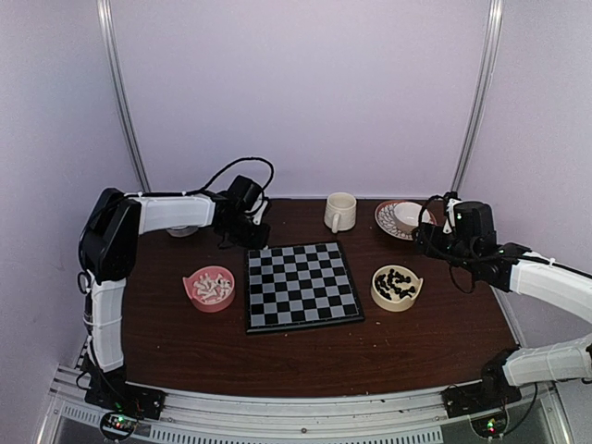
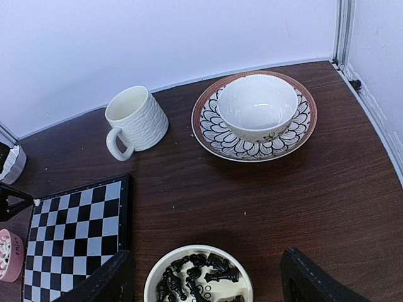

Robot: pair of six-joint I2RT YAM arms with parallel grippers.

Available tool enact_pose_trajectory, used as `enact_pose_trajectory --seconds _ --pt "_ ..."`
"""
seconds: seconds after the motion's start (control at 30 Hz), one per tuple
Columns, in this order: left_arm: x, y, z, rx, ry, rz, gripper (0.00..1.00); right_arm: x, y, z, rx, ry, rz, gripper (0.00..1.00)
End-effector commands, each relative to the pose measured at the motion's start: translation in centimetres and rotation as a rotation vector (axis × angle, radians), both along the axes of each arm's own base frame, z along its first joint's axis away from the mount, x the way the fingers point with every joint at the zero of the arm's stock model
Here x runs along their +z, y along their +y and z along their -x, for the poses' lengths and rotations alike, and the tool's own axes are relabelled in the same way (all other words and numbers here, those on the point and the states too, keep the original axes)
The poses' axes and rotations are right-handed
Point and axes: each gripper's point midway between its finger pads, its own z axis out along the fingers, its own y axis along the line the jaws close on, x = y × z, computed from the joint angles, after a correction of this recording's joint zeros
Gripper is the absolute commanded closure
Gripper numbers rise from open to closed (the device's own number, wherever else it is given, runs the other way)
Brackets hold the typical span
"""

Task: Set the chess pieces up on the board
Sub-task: Place the pawn on a2.

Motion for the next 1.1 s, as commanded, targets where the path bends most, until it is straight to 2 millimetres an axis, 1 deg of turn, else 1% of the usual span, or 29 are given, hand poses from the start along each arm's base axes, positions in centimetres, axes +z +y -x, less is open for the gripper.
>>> enact_pose_trajectory --seconds 0.0,0.43,1.07 --pt "-0.6 -0.5 -0.1 -0.042 0.013 -0.030 0.99 1.2 0.4 -0.3 0.009 -0.032 0.001 0.18" --pt "-1.8 -0.4 -0.3 -0.045 0.034 -0.062 0.99 1.3 0.3 -0.3 0.002 -0.034 0.007 0.18" --pt "-1.7 -0.9 -0.4 -0.059 0.035 -0.042 0.96 1.2 0.3 -0.4 0.003 -0.033 0.009 0.18"
